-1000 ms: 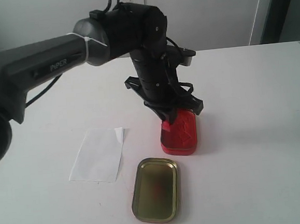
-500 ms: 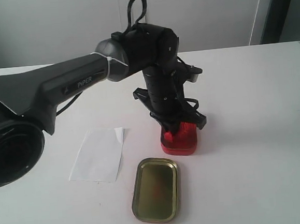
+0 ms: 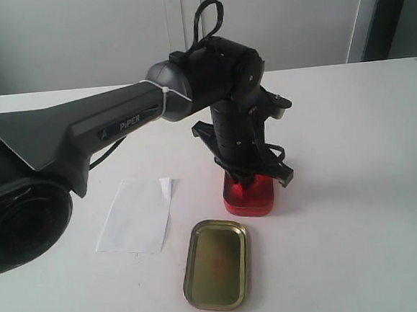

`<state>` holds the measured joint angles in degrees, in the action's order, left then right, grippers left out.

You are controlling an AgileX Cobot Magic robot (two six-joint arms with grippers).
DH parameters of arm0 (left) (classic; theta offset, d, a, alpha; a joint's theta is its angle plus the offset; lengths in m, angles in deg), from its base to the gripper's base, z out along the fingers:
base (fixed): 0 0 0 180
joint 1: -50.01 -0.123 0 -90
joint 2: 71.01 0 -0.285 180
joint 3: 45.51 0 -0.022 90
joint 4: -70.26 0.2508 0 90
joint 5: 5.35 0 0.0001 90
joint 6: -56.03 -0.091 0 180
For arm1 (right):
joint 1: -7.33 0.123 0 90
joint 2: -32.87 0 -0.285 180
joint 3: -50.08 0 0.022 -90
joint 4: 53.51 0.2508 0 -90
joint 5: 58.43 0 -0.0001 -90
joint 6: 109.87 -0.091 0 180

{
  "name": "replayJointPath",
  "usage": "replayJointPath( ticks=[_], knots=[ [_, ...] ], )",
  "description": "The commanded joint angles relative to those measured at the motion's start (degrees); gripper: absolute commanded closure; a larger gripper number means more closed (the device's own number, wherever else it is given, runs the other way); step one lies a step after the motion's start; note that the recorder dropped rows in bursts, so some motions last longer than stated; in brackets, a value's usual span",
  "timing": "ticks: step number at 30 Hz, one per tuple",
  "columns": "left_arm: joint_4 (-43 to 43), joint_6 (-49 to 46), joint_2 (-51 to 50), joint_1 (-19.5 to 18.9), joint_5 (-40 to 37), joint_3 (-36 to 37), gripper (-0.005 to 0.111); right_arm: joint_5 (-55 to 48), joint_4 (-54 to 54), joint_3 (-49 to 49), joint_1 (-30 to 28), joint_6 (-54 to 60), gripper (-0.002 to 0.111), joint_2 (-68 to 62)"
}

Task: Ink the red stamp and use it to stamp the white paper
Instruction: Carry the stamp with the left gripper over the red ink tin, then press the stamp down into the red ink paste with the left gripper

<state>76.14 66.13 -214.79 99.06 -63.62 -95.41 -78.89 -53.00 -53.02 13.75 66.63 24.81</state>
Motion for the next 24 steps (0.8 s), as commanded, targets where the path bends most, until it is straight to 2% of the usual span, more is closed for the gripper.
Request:
replayJointPath(
  ticks=[1,24],
  knots=[
    [0.19,0.47,-1.50,0.27,-0.97,-0.35,0.107,0.76,-0.06,0.32,-0.22,-0.14,0.108,0.27],
    [-2.33,0.47,-4.61,0.27,-1.88,-0.49,0.107,0.76,-0.06,0.32,-0.22,-0.14,0.108,0.27]
  ],
)
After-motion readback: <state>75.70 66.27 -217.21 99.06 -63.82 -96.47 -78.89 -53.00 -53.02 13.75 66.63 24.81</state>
